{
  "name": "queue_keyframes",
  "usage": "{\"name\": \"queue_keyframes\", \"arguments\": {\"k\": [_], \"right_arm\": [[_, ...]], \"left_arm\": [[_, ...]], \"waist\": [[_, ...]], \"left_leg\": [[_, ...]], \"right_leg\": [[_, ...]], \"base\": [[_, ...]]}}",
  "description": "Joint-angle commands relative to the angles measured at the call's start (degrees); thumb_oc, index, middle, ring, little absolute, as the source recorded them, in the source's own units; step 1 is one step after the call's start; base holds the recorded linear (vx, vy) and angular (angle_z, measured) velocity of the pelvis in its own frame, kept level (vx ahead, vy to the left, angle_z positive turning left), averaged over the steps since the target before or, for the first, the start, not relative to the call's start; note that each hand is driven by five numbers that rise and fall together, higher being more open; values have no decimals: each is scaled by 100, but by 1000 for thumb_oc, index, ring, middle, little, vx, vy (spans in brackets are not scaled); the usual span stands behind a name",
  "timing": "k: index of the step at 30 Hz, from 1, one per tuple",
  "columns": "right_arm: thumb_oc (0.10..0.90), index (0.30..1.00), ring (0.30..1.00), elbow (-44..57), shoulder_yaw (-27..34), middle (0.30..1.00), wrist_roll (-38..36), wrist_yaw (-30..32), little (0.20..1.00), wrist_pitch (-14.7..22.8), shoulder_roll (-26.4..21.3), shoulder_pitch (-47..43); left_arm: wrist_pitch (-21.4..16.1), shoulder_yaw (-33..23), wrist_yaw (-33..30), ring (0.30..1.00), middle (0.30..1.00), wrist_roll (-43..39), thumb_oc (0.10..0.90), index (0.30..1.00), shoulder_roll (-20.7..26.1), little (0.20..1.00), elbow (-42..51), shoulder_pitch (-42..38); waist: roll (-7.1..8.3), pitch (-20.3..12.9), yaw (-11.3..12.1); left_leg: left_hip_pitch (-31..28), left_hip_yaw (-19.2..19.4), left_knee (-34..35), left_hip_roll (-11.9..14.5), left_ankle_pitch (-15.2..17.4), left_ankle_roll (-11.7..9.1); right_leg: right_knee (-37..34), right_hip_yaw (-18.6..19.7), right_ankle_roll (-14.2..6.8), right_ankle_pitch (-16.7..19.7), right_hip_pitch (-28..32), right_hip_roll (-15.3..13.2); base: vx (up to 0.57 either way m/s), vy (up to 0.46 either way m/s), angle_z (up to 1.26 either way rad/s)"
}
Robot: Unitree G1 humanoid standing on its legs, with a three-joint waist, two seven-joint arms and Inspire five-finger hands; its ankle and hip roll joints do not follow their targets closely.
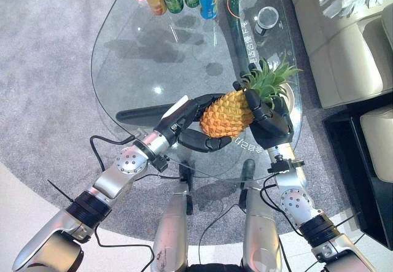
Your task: Pick up the fruit to the plate
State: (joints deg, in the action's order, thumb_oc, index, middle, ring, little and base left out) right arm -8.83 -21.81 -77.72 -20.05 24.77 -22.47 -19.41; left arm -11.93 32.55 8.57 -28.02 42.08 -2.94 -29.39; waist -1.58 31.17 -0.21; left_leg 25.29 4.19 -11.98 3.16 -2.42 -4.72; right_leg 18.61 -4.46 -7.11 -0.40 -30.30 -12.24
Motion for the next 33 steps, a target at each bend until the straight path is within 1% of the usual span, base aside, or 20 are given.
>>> {"name": "queue_keyframes", "arguments": {"k": [1,10,14,16,24,25,26,27,28,29,33], "right_arm": [[800,900,900,1111,-54,900,286,-682,900,454,190,-987],[800,900,900,1234,-46,900,127,-892,900,472,333,-1002],[800,900,900,1313,-49,900,-86,-1220,900,567,386,-983],[800,900,900,1351,-66,900,-104,-1284,900,606,409,-1008],[800,900,900,1551,-78,900,-349,-1775,900,616,494,-1054],[696,811,811,1570,-88,811,-289,-1767,796,605,492,-1058],[627,752,752,1588,-94,752,-244,-1755,727,600,488,-1061],[536,674,674,1634,-108,674,-163,-1740,636,580,475,-1057],[240,420,420,1645,-124,420,-108,-1747,340,561,474,-1058],[100,300,300,1675,-131,300,-72,-1735,200,549,466,-1060],[100,300,300,1681,-127,300,-7,-1750,200,512,467,-1043]], "left_arm": [[-163,534,818,300,300,218,100,300,-98,200,1143,44],[-129,505,824,300,300,263,100,300,-212,200,1116,59],[-130,504,838,300,300,288,100,300,-249,200,1087,69],[-139,520,827,300,300,296,100,300,-268,200,1075,74],[-117,462,905,300,300,292,100,300,-350,200,1024,99],[-119,455,913,300,300,288,100,300,-351,200,1022,105],[-118,449,918,300,300,284,100,300,-349,200,1024,106],[-95,435,920,300,300,290,100,300,-350,200,1047,116],[-87,436,917,300,300,294,100,300,-359,200,1050,117],[-88,430,920,300,300,310,100,300,-372,200,1043,122],[-105,392,967,300,300,337,100,300,-399,200,995,150]], "waist": [[-92,-138,-165],[-117,-138,-162],[-118,-138,-161],[-121,-138,-157],[-135,-138,-139],[-138,-138,-138],[-139,-138,-137],[-137,-138,-135],[-138,-138,-135],[-138,-138,-136],[-121,-138,-137]], "left_leg": [[216,271,-720,-814,754,339],[210,266,-675,-820,738,339],[235,265,-700,-834,748,348],[241,263,-696,-832,746,348],[264,251,-719,-842,753,354],[265,250,-718,-842,753,354],[264,249,-715,-843,752,354],[269,249,-718,-844,752,354],[271,250,-721,-842,753,354],[271,251,-719,-841,756,351],[289,253,-745,-833,764,354]], "right_leg": [[-656,-372,123,183,420,545],[-692,-366,127,194,424,547],[-681,-378,133,195,403,545],[-682,-381,131,197,399,545],[-659,-389,137,194,377,537],[-655,-388,137,193,372,538],[-654,-389,136,193,371,537],[-652,-392,134,194,367,537],[-647,-392,134,193,362,535],[-650,-393,133,191,362,534],[-627,-396,138,182,346,540]], "base": [[0,0,0],[0,0,0],[0,0,0],[0,0,0],[0,0,0],[0,0,0],[0,0,0],[0,0,0],[0,0,0],[0,0,0],[0,0,0]]}}
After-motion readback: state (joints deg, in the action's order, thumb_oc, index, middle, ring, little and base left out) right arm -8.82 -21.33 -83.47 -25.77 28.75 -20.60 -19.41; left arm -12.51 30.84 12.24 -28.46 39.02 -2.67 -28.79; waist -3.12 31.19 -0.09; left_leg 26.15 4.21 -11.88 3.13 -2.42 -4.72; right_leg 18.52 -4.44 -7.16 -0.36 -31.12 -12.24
